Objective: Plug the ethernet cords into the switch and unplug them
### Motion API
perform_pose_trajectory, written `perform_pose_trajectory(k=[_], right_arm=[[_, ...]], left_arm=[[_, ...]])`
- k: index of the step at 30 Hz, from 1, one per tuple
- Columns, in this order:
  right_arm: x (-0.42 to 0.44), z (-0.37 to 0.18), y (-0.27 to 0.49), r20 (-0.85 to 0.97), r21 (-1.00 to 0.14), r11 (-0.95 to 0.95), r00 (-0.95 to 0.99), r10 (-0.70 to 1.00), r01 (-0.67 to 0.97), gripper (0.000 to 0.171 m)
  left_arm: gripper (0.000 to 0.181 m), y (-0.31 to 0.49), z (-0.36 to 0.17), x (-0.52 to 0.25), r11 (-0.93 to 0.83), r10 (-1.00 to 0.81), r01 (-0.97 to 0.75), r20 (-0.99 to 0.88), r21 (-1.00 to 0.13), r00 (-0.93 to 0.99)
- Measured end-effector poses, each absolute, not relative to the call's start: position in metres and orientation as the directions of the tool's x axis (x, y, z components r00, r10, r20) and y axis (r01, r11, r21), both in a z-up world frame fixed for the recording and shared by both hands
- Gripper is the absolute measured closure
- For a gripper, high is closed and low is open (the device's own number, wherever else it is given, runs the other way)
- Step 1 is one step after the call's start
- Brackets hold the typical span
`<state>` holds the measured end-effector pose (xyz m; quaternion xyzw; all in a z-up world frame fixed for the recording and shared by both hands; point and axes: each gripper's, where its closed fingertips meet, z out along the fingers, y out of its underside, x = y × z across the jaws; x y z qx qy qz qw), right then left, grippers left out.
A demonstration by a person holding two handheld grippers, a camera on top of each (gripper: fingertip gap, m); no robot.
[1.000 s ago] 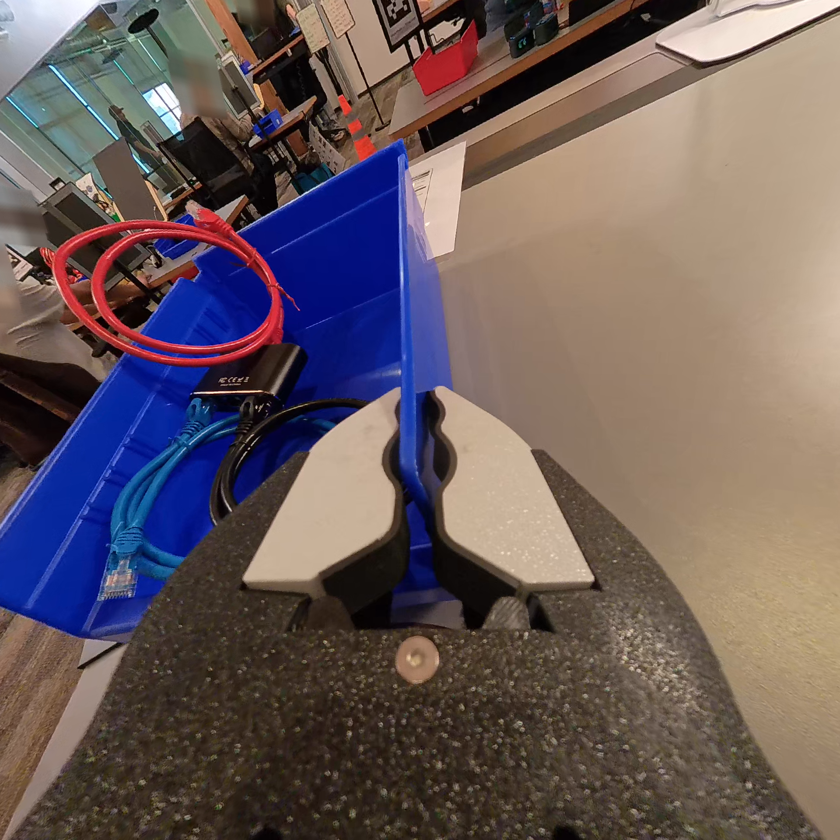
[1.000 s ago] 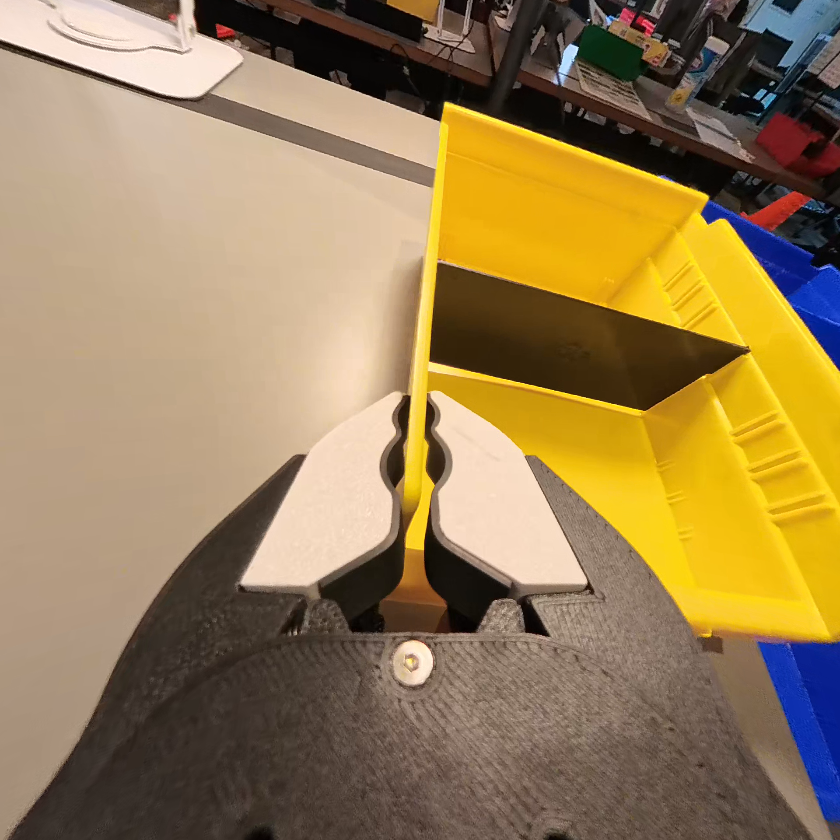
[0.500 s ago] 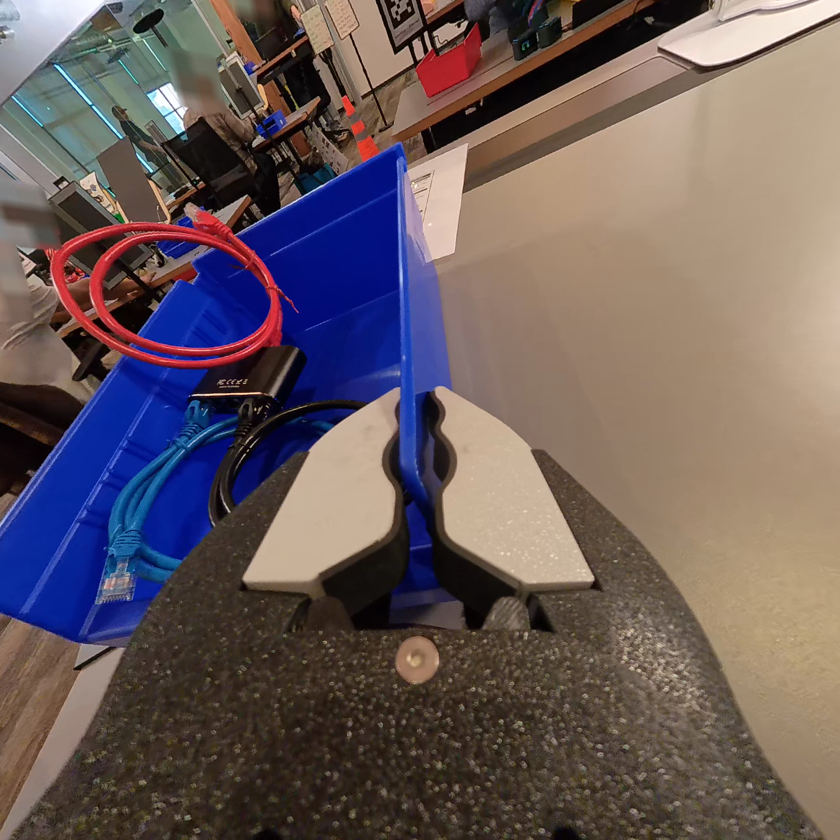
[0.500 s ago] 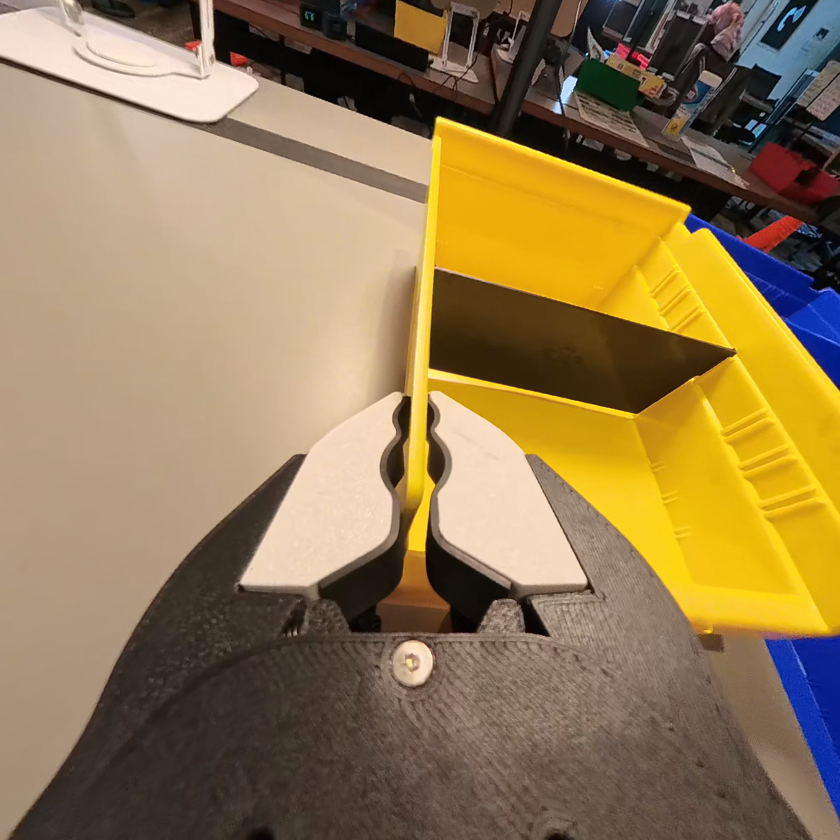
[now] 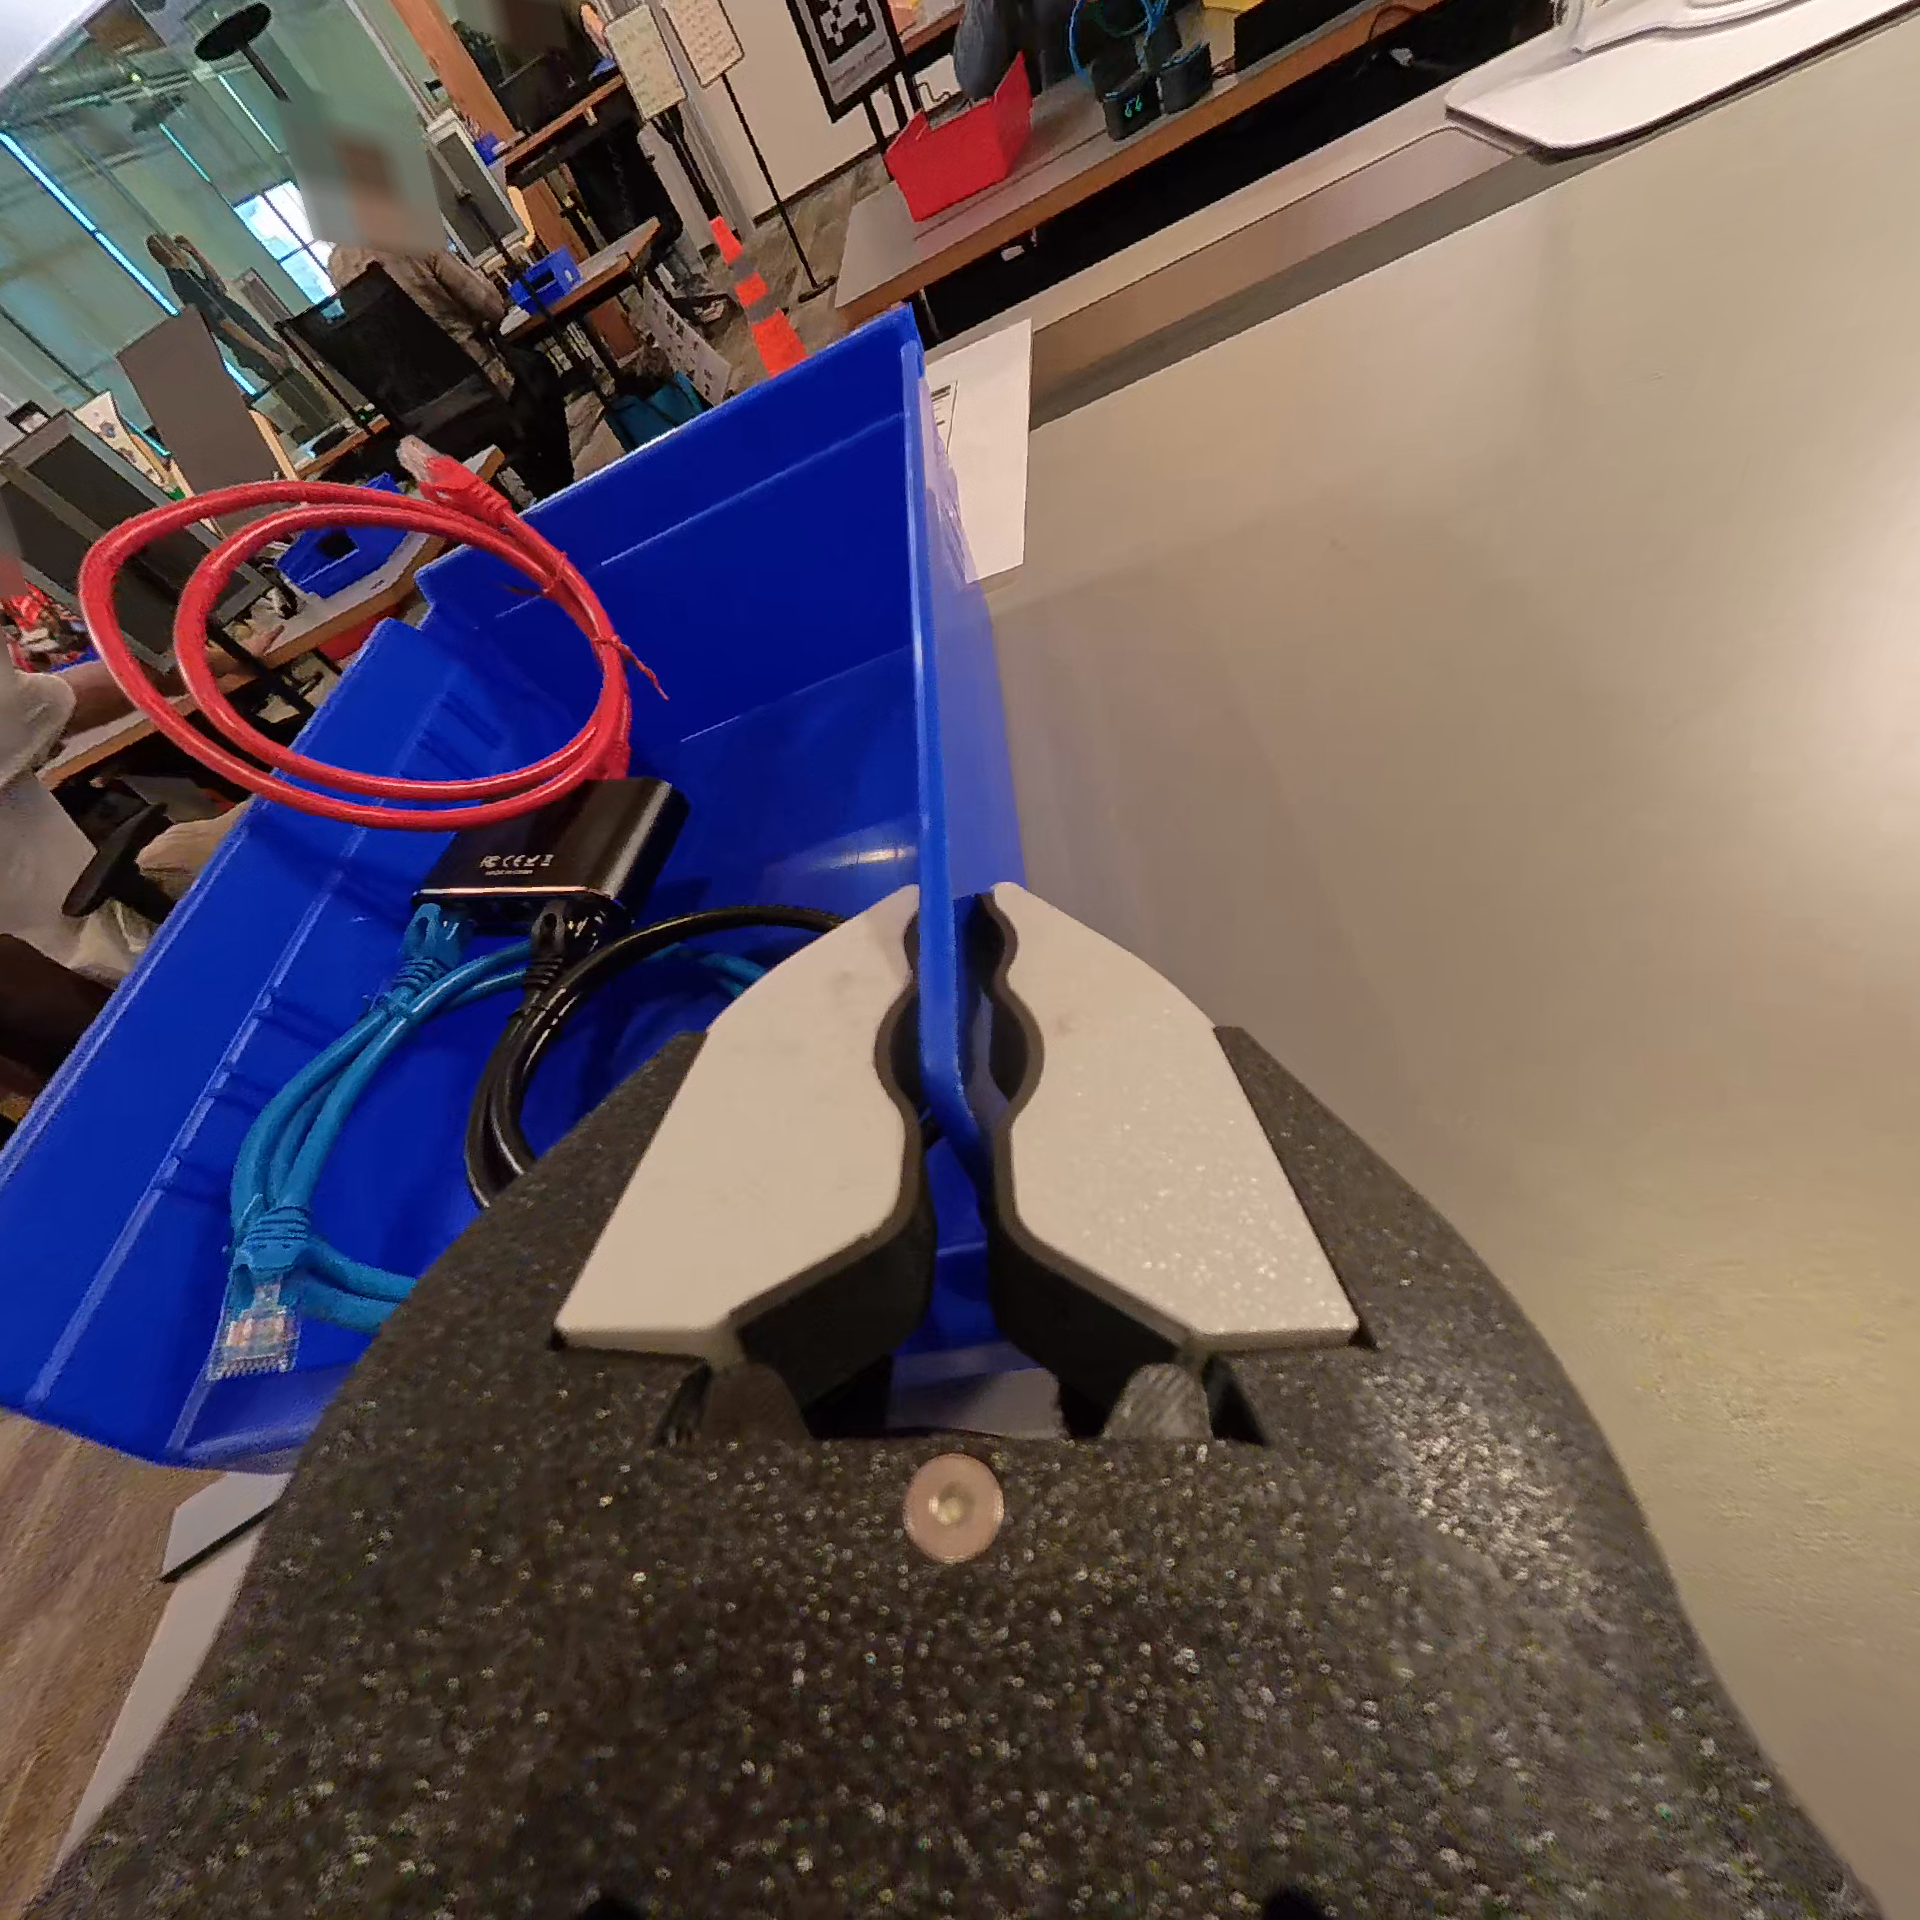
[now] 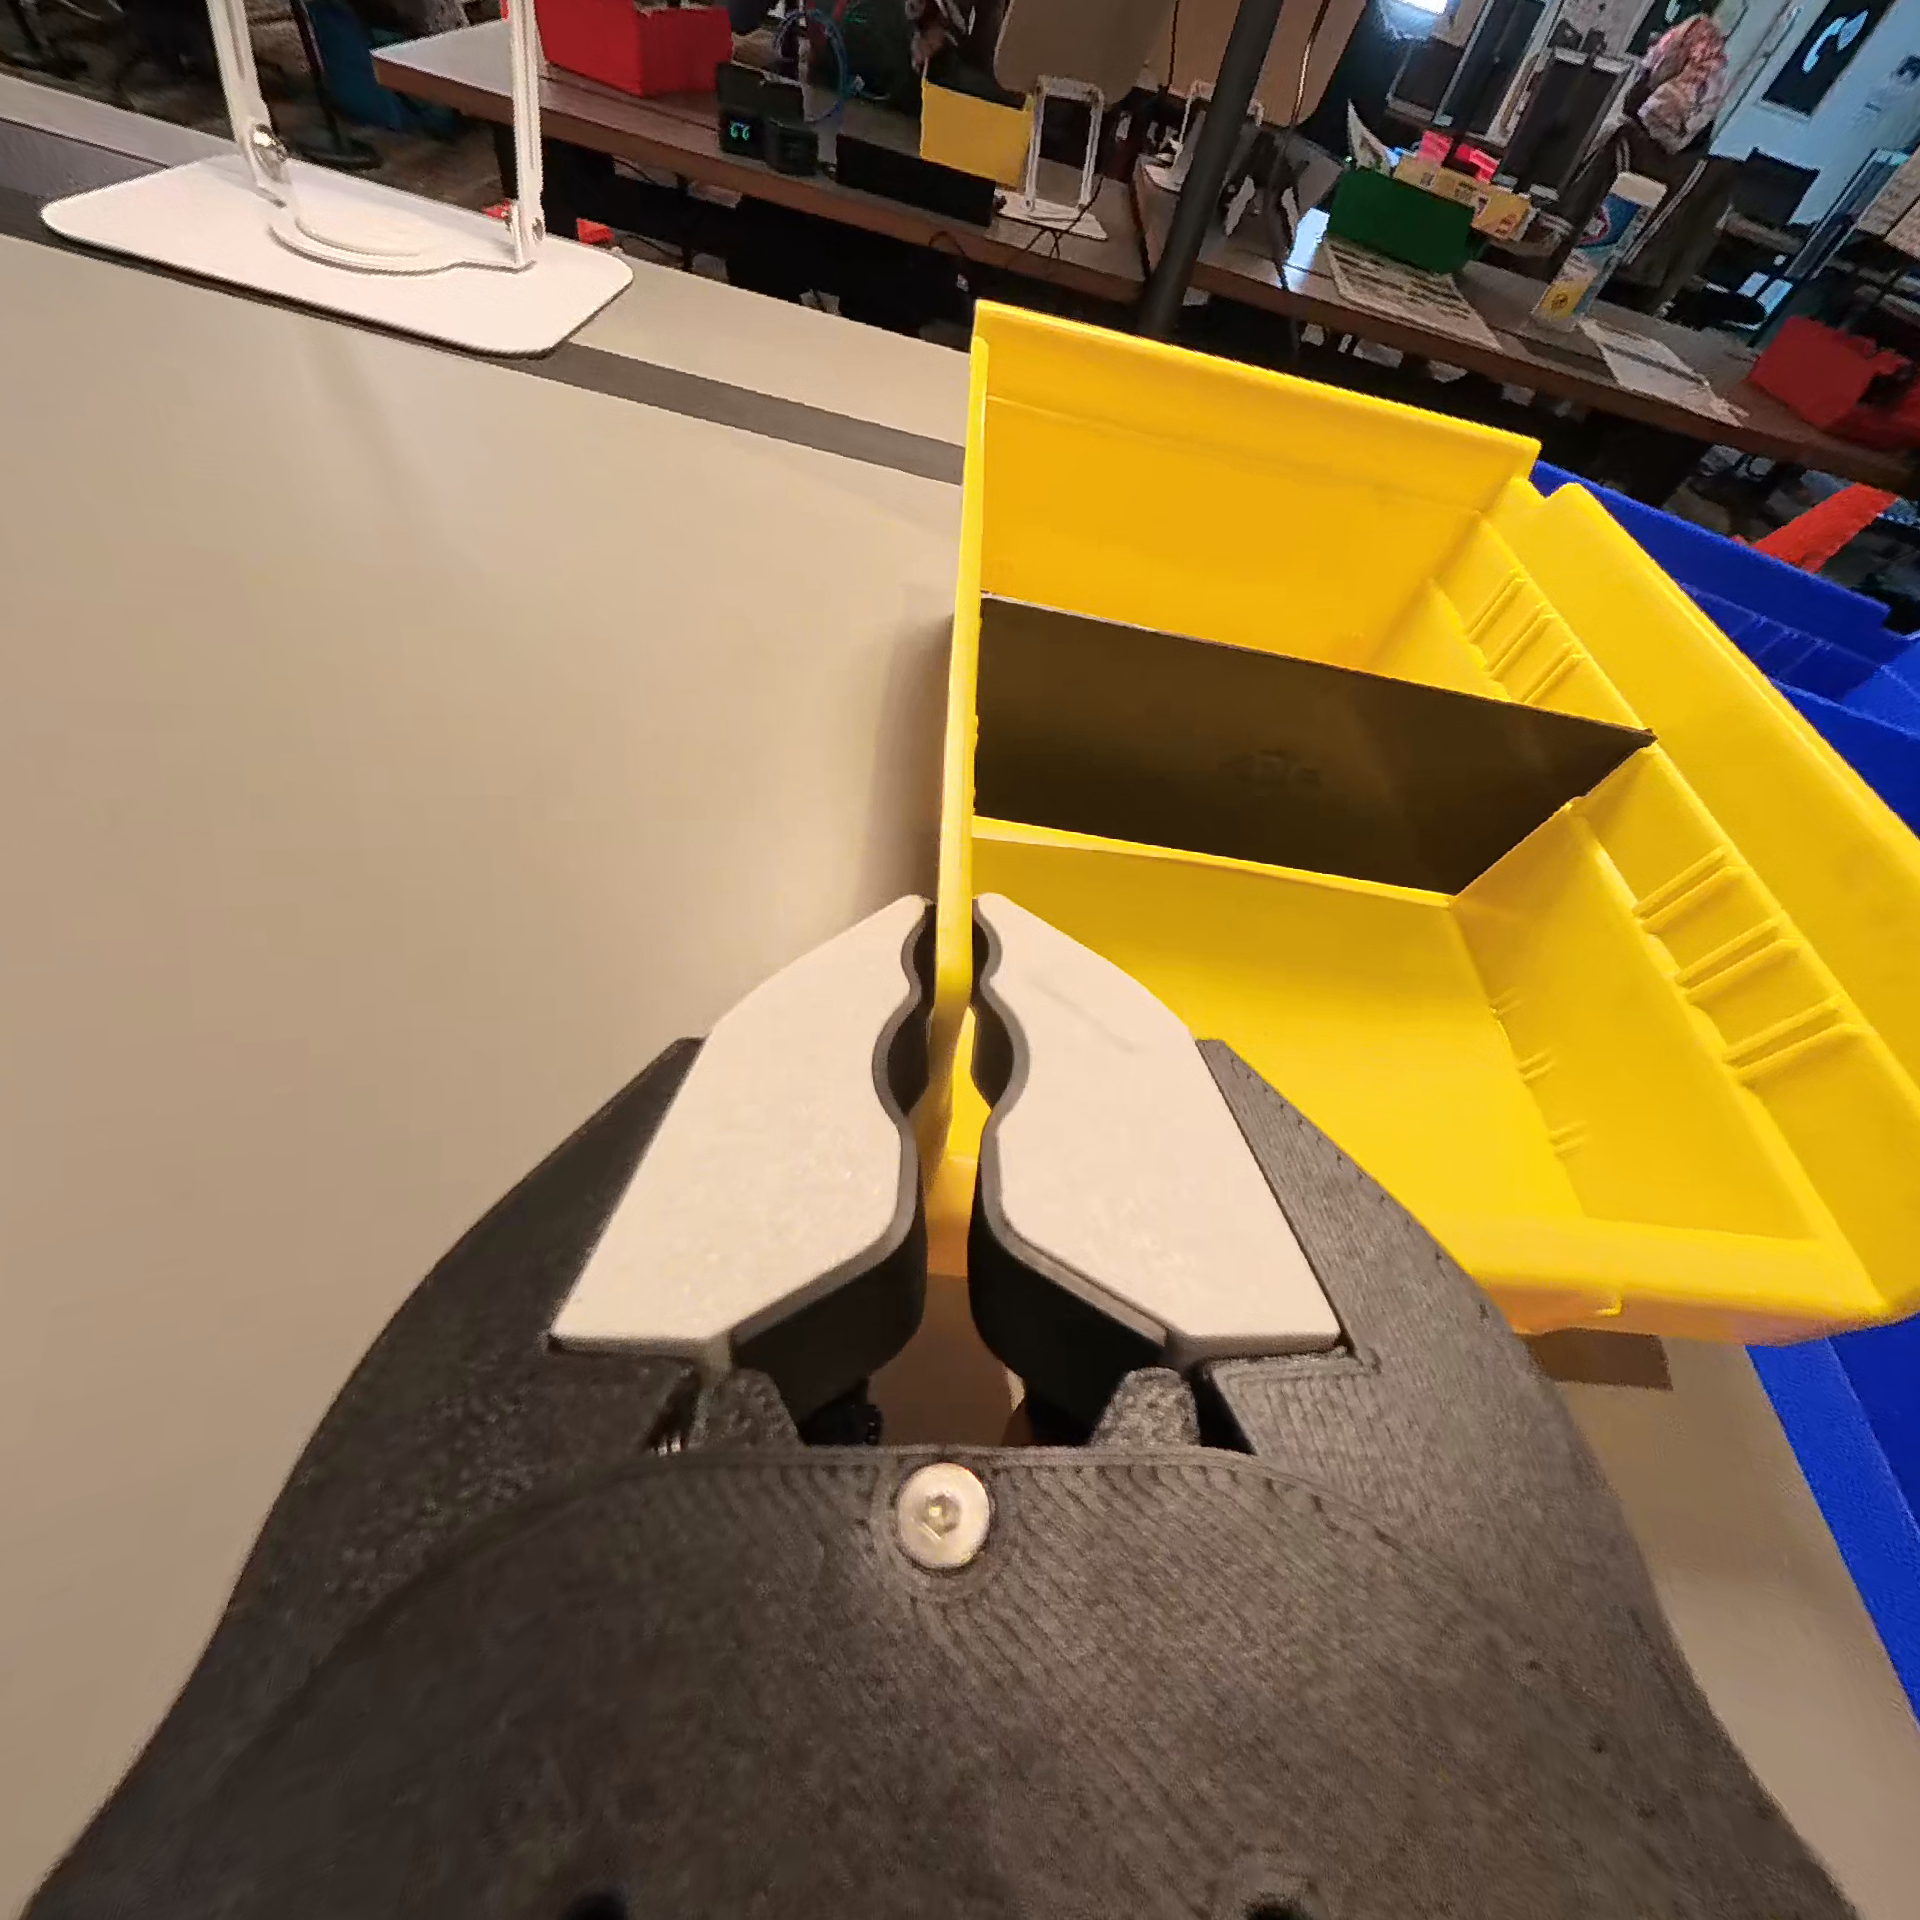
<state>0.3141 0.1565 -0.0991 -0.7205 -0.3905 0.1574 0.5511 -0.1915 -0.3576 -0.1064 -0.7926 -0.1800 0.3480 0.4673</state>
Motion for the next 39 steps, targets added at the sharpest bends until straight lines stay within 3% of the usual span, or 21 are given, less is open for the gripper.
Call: perform_pose_trajectory(k=[6, 9, 15, 22, 24, 30, 35, 39], right_arm=[[0.311, -0.098, 0.155, 0.208, -0.918, -0.083, 0.651, 0.73, 0.387, 0.165], [0.319, -0.087, 0.144, 0.23, -0.916, -0.056, 0.636, 0.737, 0.397, 0.146], [0.328, -0.058, 0.096, 0.176, -0.92, -0.072, 0.571, 0.802, 0.385, 0.146], [0.224, -0.106, 0.02, 0.06, -0.898, -0.041, 0.216, 0.975, 0.438, 0.147], [0.199, -0.12, 0.011, 0.023, -0.892, -0.048, 0.151, 0.988, 0.45, 0.147], [0.149, -0.116, -0.025, -0.042, -0.915, -0.05, 0.029, 0.999, 0.401, 0.147], [0.133, -0.118, -0.045, -0.069, -0.916, -0.051, -0.032, 0.997, 0.398, 0.148], [0.134, -0.113, -0.044, -0.083, -0.927, -0.064, -0.035, 0.996, 0.37, 0.15]], left_arm=[[0.173, -0.359, -0.105, -0.191, -0.506, 0.578, -0.049, -0.381, -0.861, 0.722], [0.149, -0.362, -0.087, -0.178, -0.49, 0.561, -0.099, -0.4, -0.866, 0.724], [0.153, -0.37, -0.027, -0.137, -0.41, 0.459, -0.211, -0.401, -0.887, 0.793], [0.139, -0.391, -0.018, -0.216, -0.45, 0.578, 0.045, -0.252, -0.892, 0.777], [0.132, -0.395, -0.04, -0.254, -0.542, 0.578, 0.118, -0.267, -0.832, 0.771], [0.124, -0.394, -0.094, -0.31, -0.836, 0.483, 0.218, -0.484, -0.504, 0.73], [0.097, -0.39, -0.118, -0.337, -0.907, 0.413, 0.334, -0.686, -0.255, 0.599], [0.092, -0.391, -0.132, -0.357, -0.925, 0.304, 0.365, -0.787, -0.108, 0.537]])
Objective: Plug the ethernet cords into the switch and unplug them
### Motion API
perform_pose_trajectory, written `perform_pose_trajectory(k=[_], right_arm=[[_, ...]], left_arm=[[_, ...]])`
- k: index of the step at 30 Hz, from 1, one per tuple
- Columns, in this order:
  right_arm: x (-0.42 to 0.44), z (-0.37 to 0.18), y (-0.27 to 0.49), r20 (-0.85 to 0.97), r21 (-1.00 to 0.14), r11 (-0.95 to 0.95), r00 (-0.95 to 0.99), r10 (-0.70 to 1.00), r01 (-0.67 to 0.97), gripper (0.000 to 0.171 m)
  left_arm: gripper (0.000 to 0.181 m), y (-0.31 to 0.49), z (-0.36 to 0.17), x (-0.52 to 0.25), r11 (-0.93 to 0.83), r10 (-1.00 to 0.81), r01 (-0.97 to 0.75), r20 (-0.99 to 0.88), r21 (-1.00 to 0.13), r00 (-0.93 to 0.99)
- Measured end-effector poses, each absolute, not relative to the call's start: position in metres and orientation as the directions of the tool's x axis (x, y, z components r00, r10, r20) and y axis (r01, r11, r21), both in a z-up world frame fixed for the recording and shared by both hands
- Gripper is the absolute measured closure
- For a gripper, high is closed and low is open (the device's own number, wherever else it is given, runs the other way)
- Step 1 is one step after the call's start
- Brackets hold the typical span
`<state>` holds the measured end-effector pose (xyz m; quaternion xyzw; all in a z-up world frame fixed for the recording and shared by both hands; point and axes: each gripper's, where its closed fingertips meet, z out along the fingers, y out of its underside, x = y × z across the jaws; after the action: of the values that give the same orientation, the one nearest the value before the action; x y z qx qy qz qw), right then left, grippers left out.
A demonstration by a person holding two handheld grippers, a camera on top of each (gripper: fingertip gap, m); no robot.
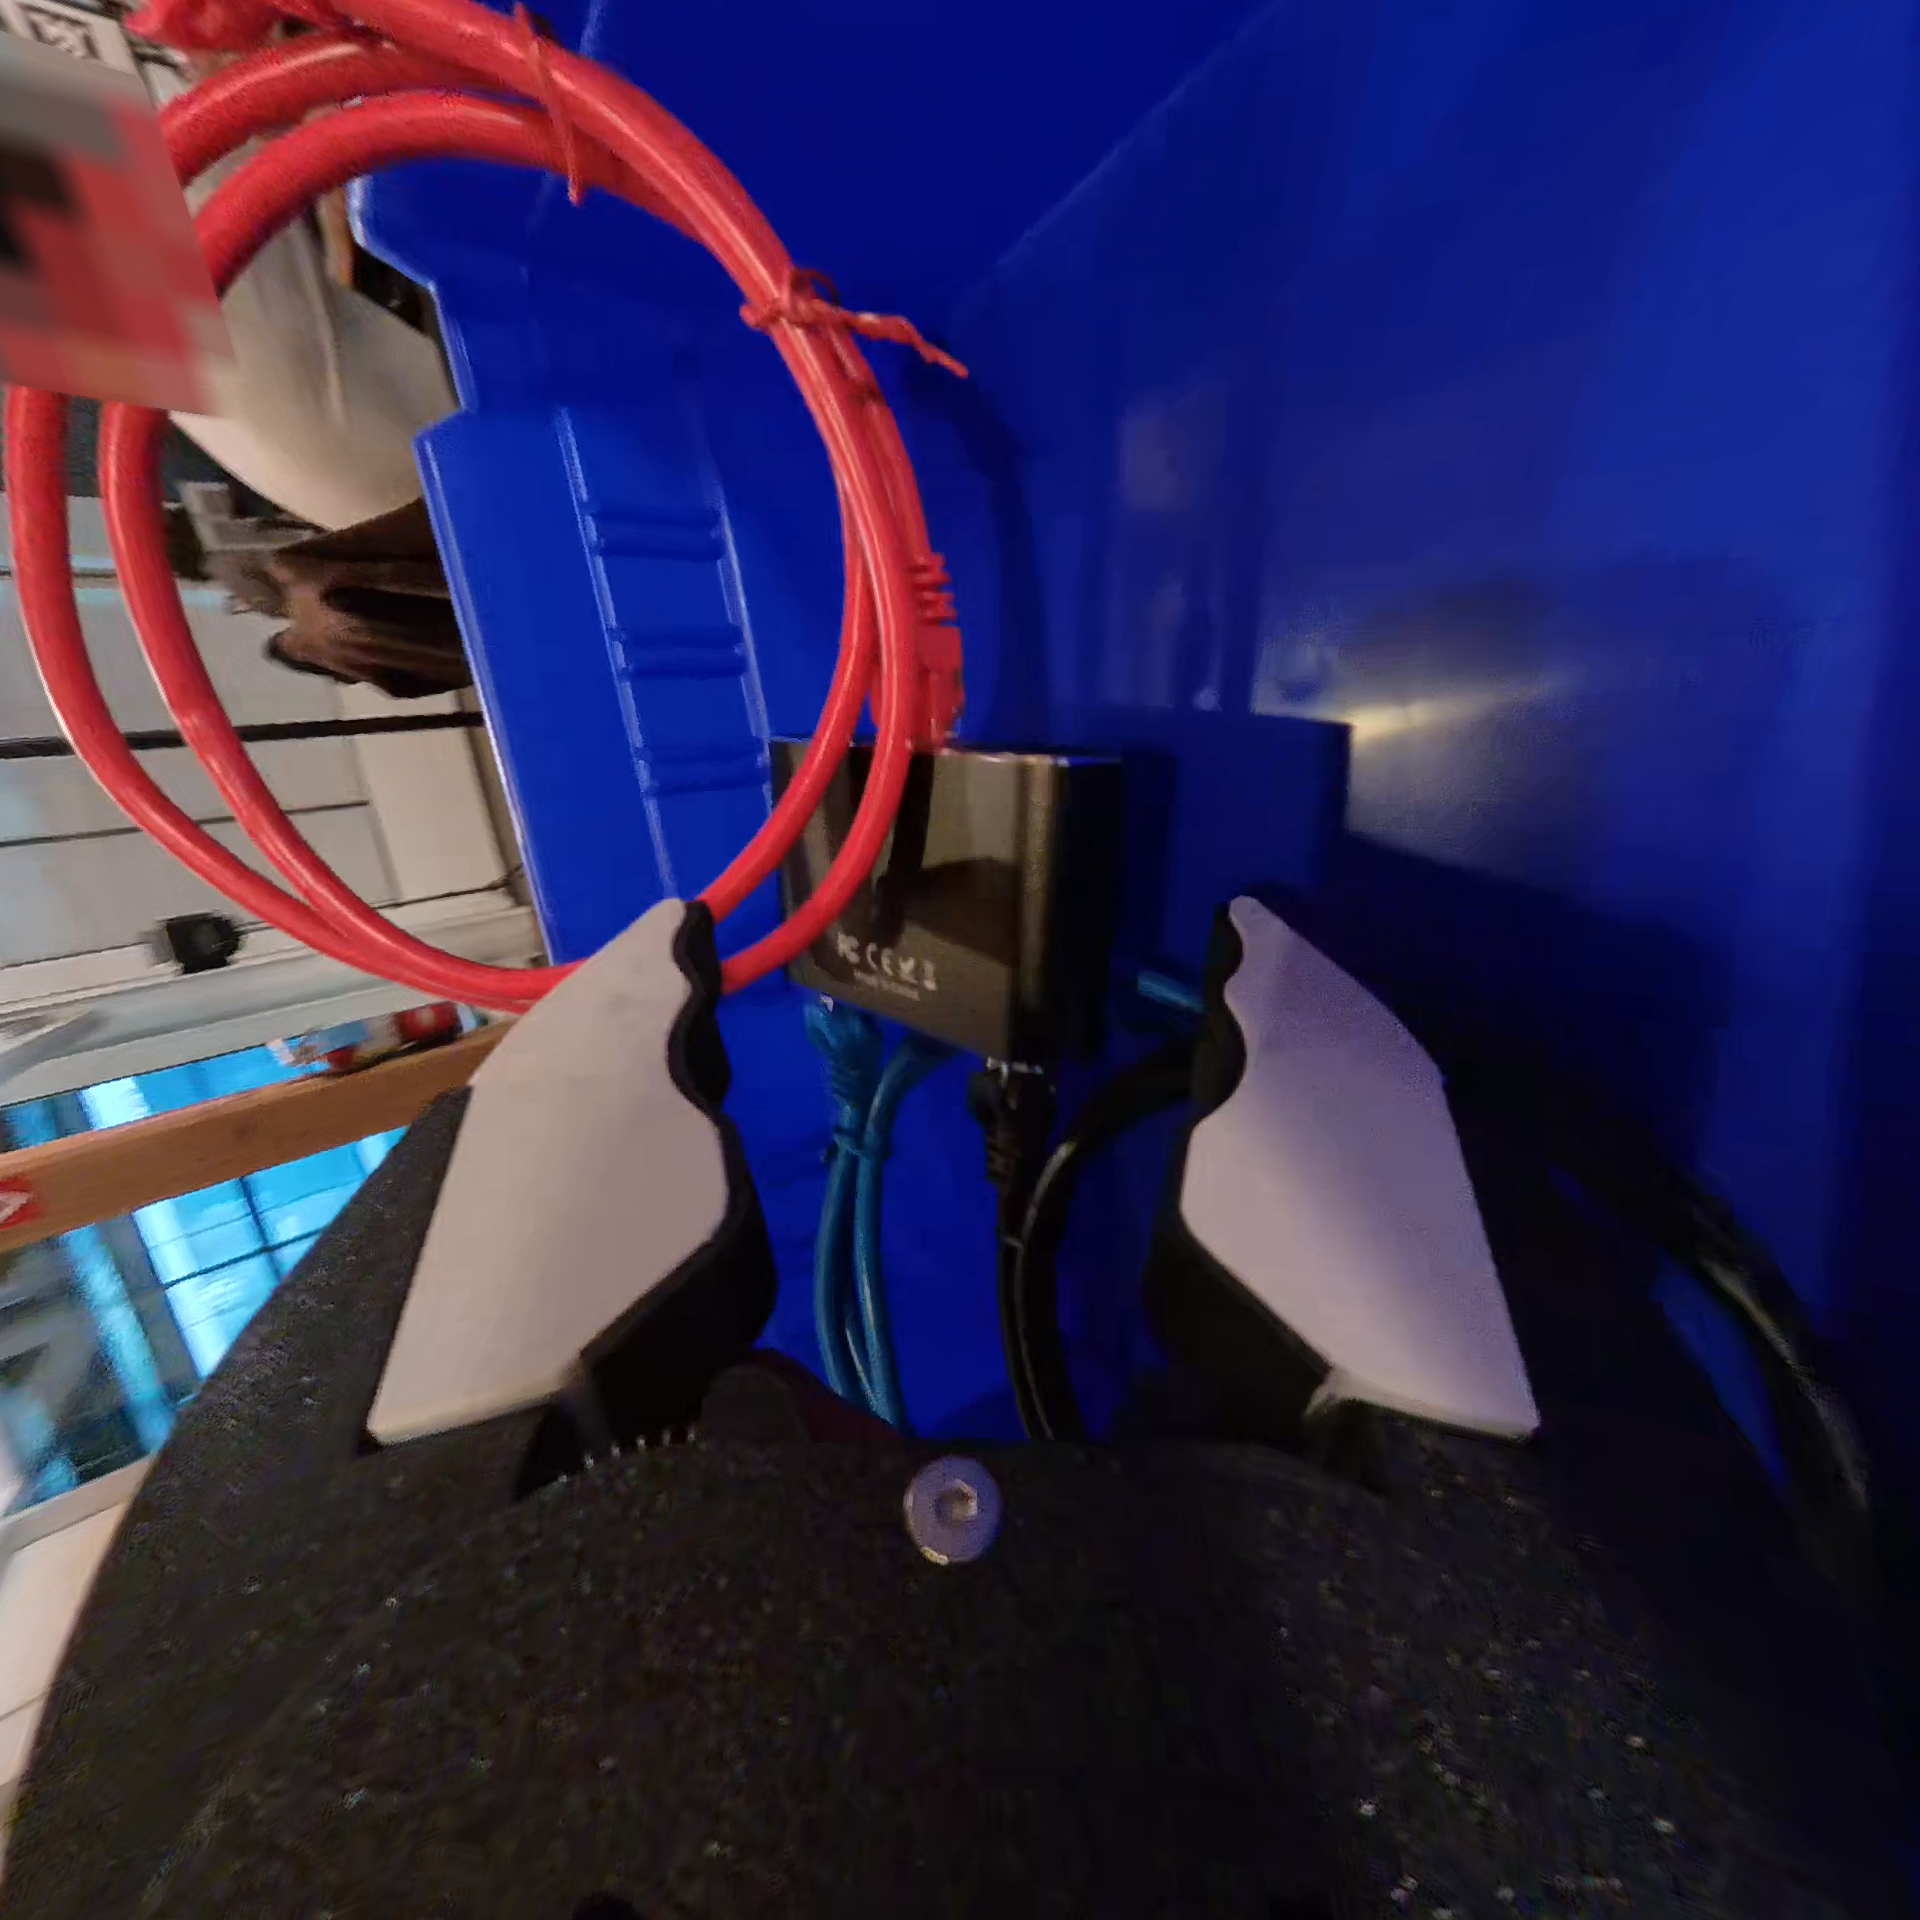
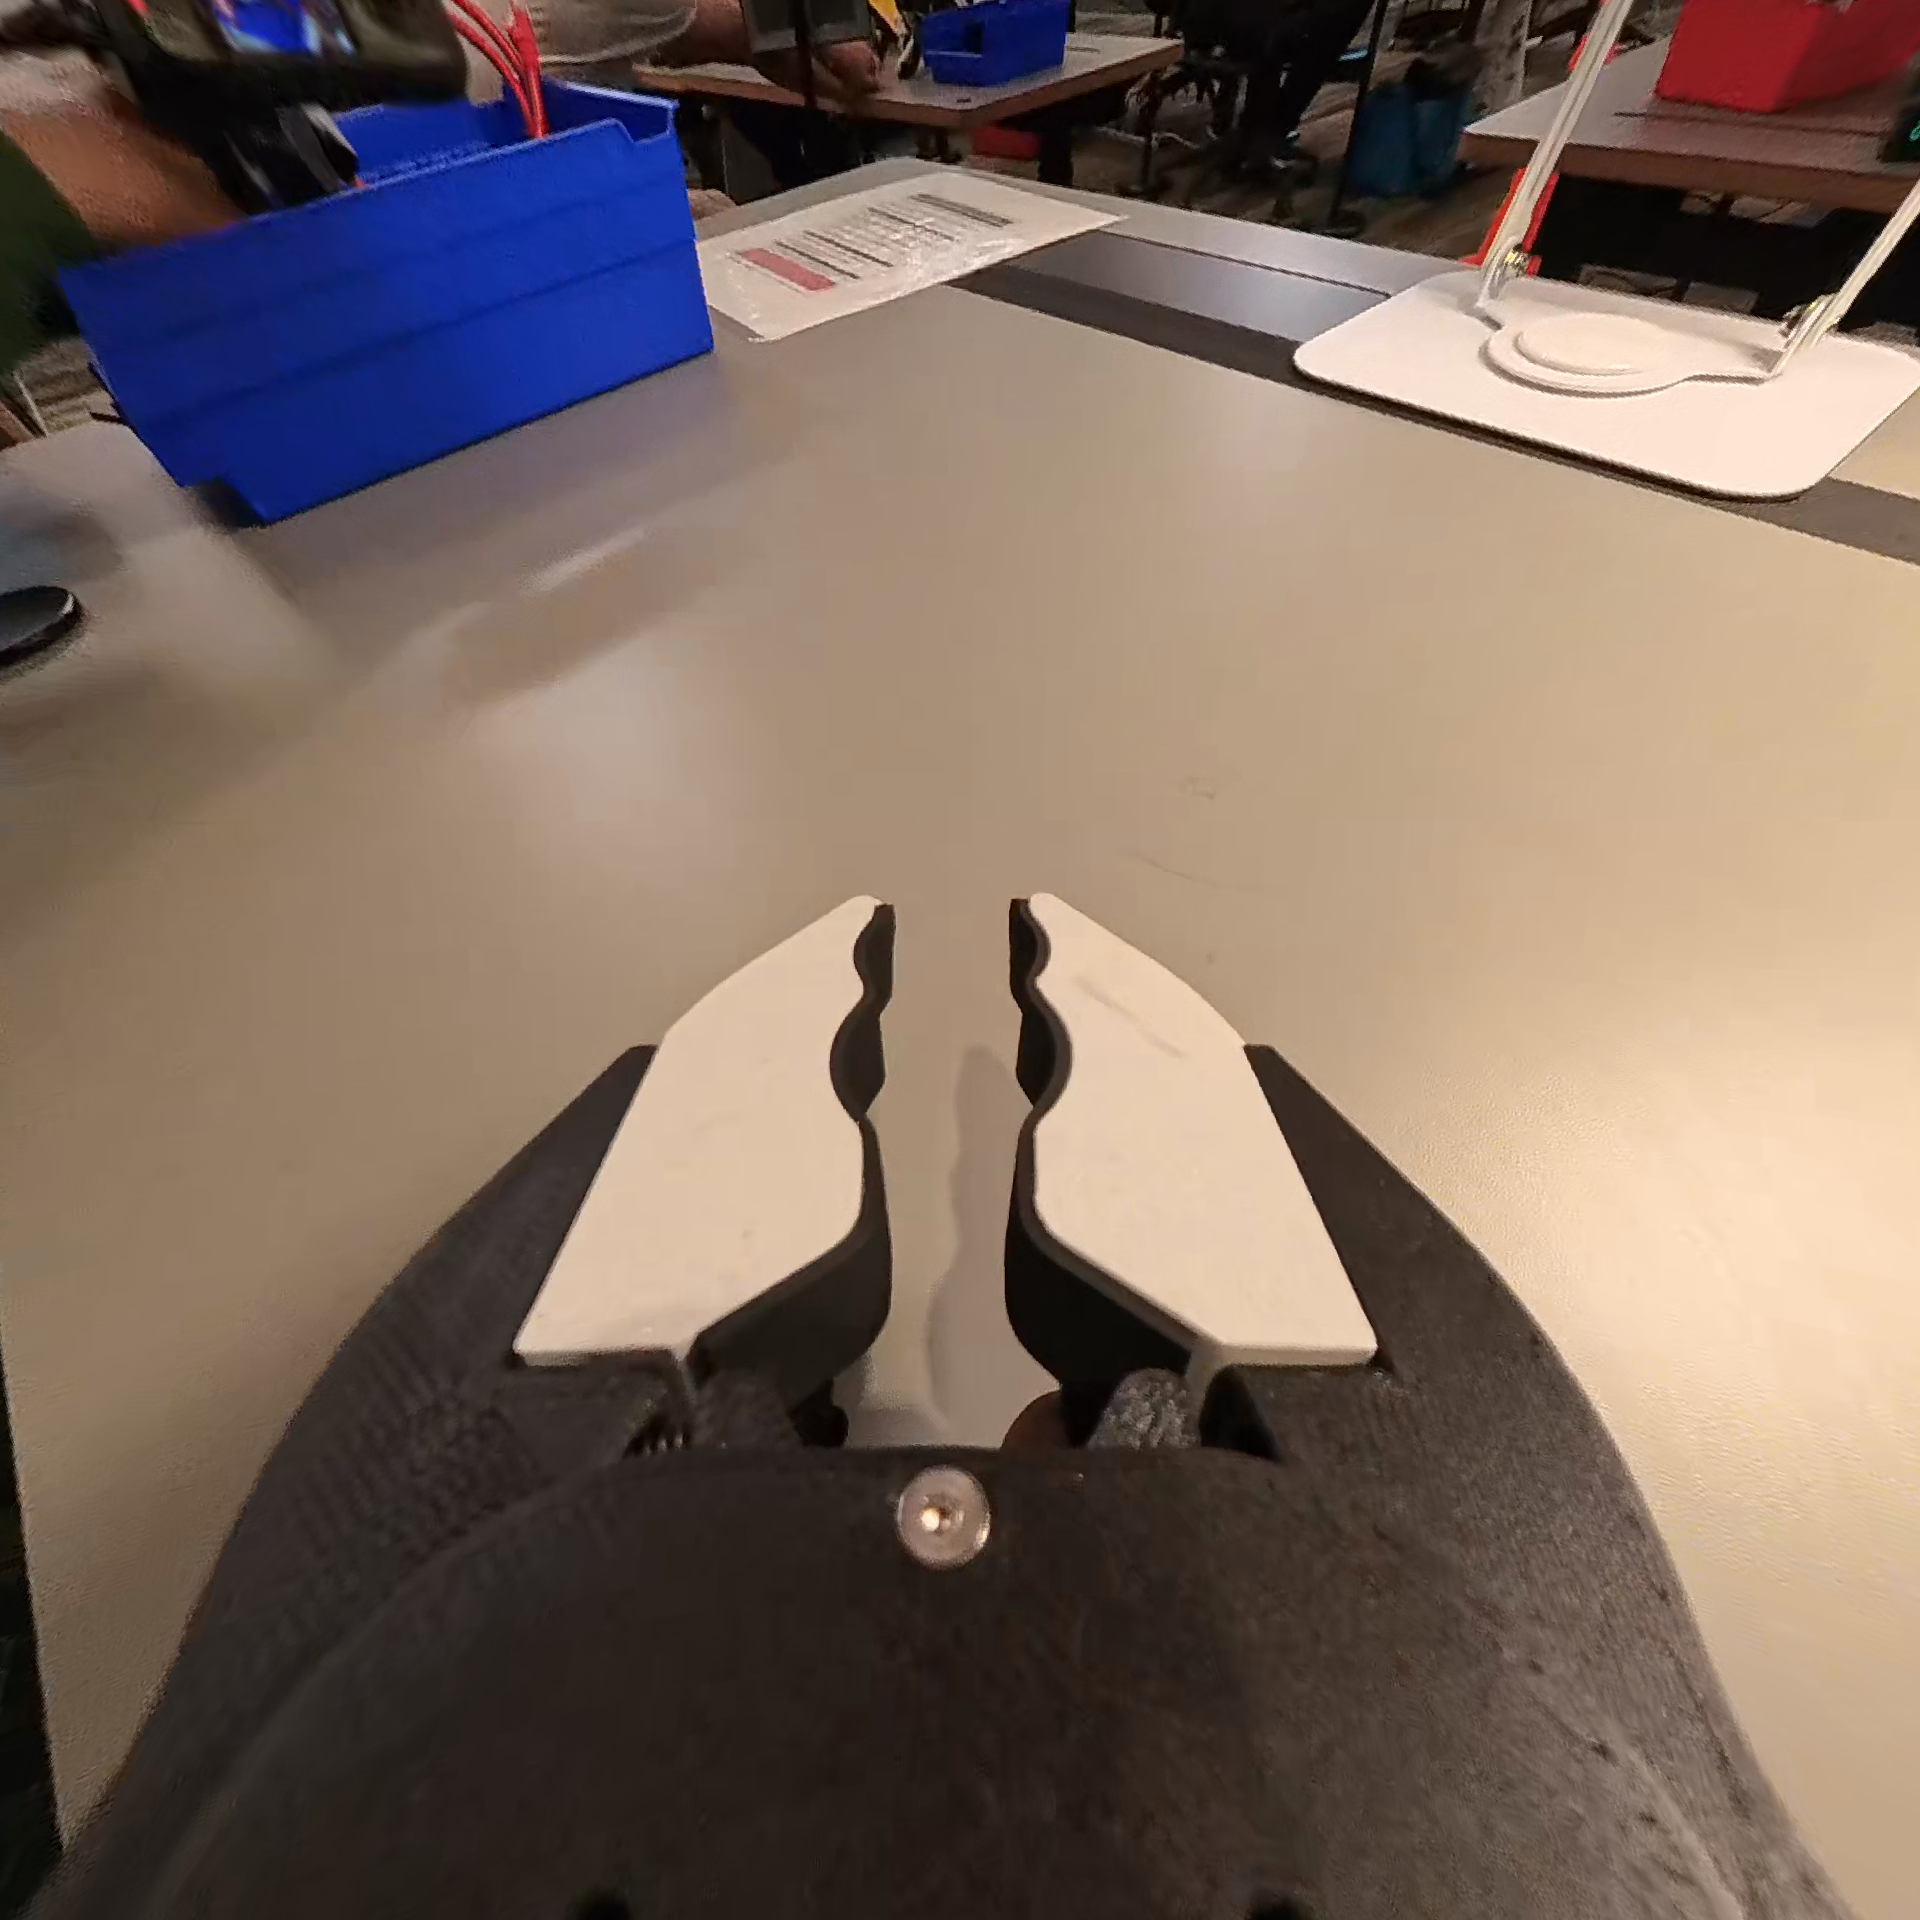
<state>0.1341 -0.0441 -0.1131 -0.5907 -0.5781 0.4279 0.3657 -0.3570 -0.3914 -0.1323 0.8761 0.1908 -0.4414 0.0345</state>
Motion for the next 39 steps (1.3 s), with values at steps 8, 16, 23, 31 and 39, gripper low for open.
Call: perform_pose_trajectory(k=[8, 16, 23, 31, 39], right_arm=[[0.137, -0.108, -0.047, -0.125, -0.936, -0.094, -0.072, 0.99, 0.338, 0.151], [0.141, -0.102, -0.045, -0.16, -0.943, -0.128, -0.081, 0.984, 0.306, 0.151], [0.141, -0.102, -0.047, -0.153, -0.944, -0.119, -0.089, 0.984, 0.307, 0.151], [0.141, -0.103, -0.047, -0.175, -0.941, -0.138, -0.098, 0.98, 0.309, 0.151], [0.141, -0.102, -0.046, -0.202, -0.938, -0.162, -0.104, 0.974, 0.306, 0.151]], left_arm=[[0.112, -0.396, -0.137, -0.379, -0.91, 0.237, 0.414, -0.829, -0.007, 0.507], [0.146, -0.384, -0.13, -0.367, -0.964, 0.173, 0.265, -0.829, -0.031, 0.532], [0.15, -0.372, -0.084, -0.353, -0.984, 0.167, 0.129, -0.877, -0.121, 0.45], [0.151, -0.358, 0.043, -0.318, -0.956, 0.266, -0.047, -0.926, -0.289, 0.269], [0.151, -0.257, 0.134, -0.2, -0.796, 0.248, -0.446, -0.893, -0.408, 0.375]])
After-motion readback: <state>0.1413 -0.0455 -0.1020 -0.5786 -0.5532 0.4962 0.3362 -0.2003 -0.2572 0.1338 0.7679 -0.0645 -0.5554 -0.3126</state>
